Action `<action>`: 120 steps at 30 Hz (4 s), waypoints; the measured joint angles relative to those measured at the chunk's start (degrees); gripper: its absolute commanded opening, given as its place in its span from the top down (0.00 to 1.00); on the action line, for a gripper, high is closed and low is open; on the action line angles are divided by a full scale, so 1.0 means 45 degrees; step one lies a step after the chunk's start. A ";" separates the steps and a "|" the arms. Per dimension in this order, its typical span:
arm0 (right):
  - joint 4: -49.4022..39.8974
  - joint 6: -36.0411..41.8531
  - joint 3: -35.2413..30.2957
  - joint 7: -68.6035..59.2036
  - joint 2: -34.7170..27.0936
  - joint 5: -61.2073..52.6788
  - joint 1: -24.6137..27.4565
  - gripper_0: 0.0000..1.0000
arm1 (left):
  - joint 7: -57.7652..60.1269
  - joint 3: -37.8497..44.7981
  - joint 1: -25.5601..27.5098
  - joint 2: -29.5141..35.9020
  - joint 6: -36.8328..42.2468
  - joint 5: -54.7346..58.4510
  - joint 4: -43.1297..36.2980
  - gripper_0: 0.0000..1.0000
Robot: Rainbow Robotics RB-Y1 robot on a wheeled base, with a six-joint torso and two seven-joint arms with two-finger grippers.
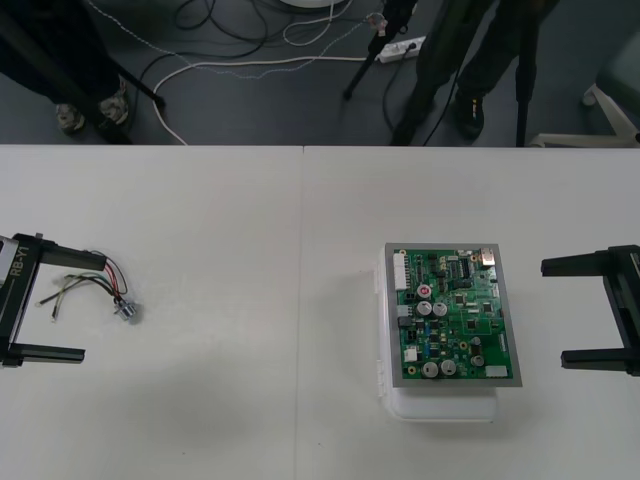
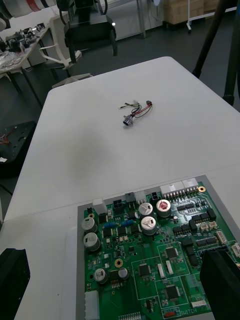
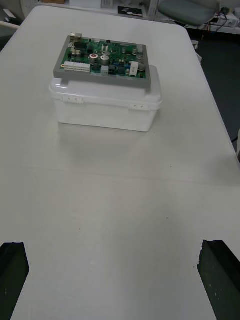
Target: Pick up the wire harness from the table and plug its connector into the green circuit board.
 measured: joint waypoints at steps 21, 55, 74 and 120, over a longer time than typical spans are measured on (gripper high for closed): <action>0.2197 -0.0311 -0.1090 0.1463 -0.0005 -0.2173 -0.0150 0.00 | 0.0000 -0.0047 0.0047 -0.0107 -0.0003 -0.0041 0.0021 0.00; 0.1114 -0.0318 -0.0246 0.3458 -0.0014 -0.3478 0.0011 0.00 | -0.1059 -0.0189 0.0018 0.0882 -0.0013 -0.2797 0.0042 0.00; 0.0670 -0.0318 0.0116 0.3476 -0.0069 -0.3183 0.0277 0.00 | -0.3859 -0.0189 0.0018 0.1457 0.0413 -0.5724 0.0043 0.00; 0.1159 -0.0318 0.0470 0.4732 -0.0514 -0.3141 0.1053 0.00 | -2.5411 -0.3176 0.0018 0.3173 0.4193 -0.9870 -0.0155 0.00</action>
